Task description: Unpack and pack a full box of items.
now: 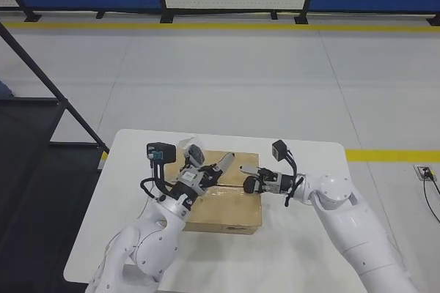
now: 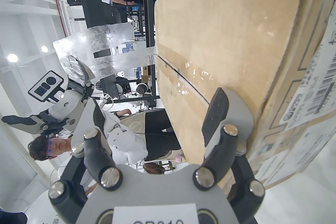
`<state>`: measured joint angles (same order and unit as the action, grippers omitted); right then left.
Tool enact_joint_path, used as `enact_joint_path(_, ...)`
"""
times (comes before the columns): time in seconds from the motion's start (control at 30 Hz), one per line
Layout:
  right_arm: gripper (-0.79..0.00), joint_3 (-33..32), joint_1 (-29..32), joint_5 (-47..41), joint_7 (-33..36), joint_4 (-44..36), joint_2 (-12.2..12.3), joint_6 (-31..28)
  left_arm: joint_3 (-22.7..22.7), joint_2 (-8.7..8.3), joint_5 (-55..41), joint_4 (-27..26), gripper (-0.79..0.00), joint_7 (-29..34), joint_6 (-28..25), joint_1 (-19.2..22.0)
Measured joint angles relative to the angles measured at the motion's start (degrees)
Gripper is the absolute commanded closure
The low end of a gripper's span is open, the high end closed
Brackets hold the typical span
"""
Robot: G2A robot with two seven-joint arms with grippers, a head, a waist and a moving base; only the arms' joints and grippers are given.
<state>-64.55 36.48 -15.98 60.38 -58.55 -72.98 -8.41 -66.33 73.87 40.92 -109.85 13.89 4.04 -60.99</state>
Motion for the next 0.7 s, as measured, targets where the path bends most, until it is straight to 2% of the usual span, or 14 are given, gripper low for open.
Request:
enact_joint_path(0.27,-0.785,-3.0,4.36,0.59,-1.07,-6.65,1.3,0.65,0.53,0.19,2.26,0.26,-0.785,0.2,-0.51,-0.26)
enact_joint_path(0.7,-0.785,-10.71,12.41,-1.58,-2.76,-13.69,3.54,-1.75,3.2,0.82,5.52,2.43,-0.785,1.74,-0.85,1.01)
